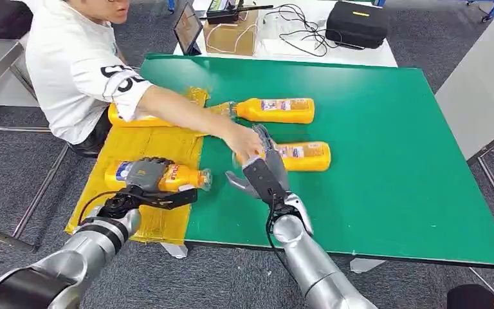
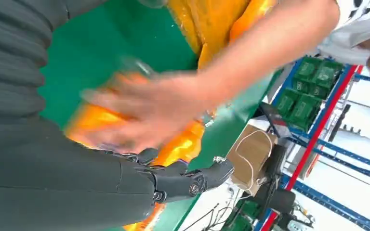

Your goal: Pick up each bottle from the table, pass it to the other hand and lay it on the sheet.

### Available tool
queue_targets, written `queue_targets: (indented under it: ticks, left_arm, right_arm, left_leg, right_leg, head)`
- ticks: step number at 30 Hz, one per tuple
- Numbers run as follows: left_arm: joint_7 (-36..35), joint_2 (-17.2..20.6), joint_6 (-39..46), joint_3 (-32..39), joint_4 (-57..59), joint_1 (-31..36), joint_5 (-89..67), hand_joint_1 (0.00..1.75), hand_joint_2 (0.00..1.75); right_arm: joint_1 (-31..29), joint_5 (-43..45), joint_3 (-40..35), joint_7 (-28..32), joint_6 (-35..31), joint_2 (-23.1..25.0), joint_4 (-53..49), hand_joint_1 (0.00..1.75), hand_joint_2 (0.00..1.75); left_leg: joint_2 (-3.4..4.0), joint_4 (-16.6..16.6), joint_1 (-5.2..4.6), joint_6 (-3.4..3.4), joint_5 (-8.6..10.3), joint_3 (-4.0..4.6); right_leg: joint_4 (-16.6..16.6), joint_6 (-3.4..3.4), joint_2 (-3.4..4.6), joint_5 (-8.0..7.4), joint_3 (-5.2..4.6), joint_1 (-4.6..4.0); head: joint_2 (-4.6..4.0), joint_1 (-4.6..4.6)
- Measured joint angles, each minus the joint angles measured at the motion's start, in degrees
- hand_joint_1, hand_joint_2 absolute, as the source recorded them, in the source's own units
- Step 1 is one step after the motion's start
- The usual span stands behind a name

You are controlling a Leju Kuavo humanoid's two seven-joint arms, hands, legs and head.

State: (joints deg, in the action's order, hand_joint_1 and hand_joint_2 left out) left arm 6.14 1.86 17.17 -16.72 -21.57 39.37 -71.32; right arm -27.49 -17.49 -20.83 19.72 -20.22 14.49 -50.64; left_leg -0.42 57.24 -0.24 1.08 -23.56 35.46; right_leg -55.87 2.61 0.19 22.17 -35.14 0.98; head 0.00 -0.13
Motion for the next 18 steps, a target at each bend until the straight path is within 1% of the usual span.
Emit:
queue_targets:
  ticks: [1, 6, 10, 14, 18]
  left_arm:
    - [0.6, 0.1, -2.0, -0.2, 0.5, 0.7, -0.2, 0.0, 1.75]
    - [4.3, 0.7, -9.7, -0.2, 1.9, 2.6, 0.4, 0.0, 1.75]
    - [7.9, 1.5, -14.2, -0.1, 2.6, 3.4, 2.2, 0.0, 1.75]
    - [12.5, 2.2, -16.2, 0.4, 2.6, 3.3, 5.4, 0.0, 1.75]
    - [19.1, 3.1, -17.4, 2.2, 2.6, 2.8, 9.7, 0.0, 1.75]
  right_arm:
    - [-0.1, 0.0, 0.0, 0.0, 0.2, 0.0, 0.0, 0.0, 1.75]
    - [-0.5, 0.1, 0.0, 0.0, 1.1, 0.0, 0.0, 0.0, 1.75]
    - [-1.1, 0.3, 0.0, 0.1, 1.6, 0.0, 0.1, 0.0, 1.75]
    - [-1.5, 0.8, 0.0, 0.5, 1.8, 0.0, 0.5, 0.0, 1.75]
    - [-1.9, 1.3, 0.0, 0.9, 2.2, -0.1, 1.1, 0.0, 1.75]
  left_leg:
    - [-0.02, 0.0, 0.0, 0.0, 0.0, -0.04]
    - [-0.02, 0.0, 0.0, -0.01, -0.01, -0.23]
    - [-0.02, 0.0, 0.0, -0.01, -0.01, -0.31]
    - [-0.03, 0.0, 0.0, -0.01, -0.01, -0.3]
    - [-0.05, 0.0, -0.01, -0.01, -0.01, -0.31]
  right_leg:
    - [0.0, 0.0, 0.0, 0.0, 0.03, 0.0]
    - [0.0, 0.0, 0.0, 0.0, 0.19, 0.0]
    - [0.0, 0.0, 0.0, 0.01, 0.27, 0.0]
    - [0.0, -0.01, 0.0, 0.02, 0.29, 0.01]
    - [0.0, -0.01, -0.01, 0.02, 0.32, 0.02]
  head:
    - [0.0, -0.02]
    - [0.0, -0.02]
    - [0.0, -0.02]
    - [0.0, -0.02]
    - [0.02, -0.02]
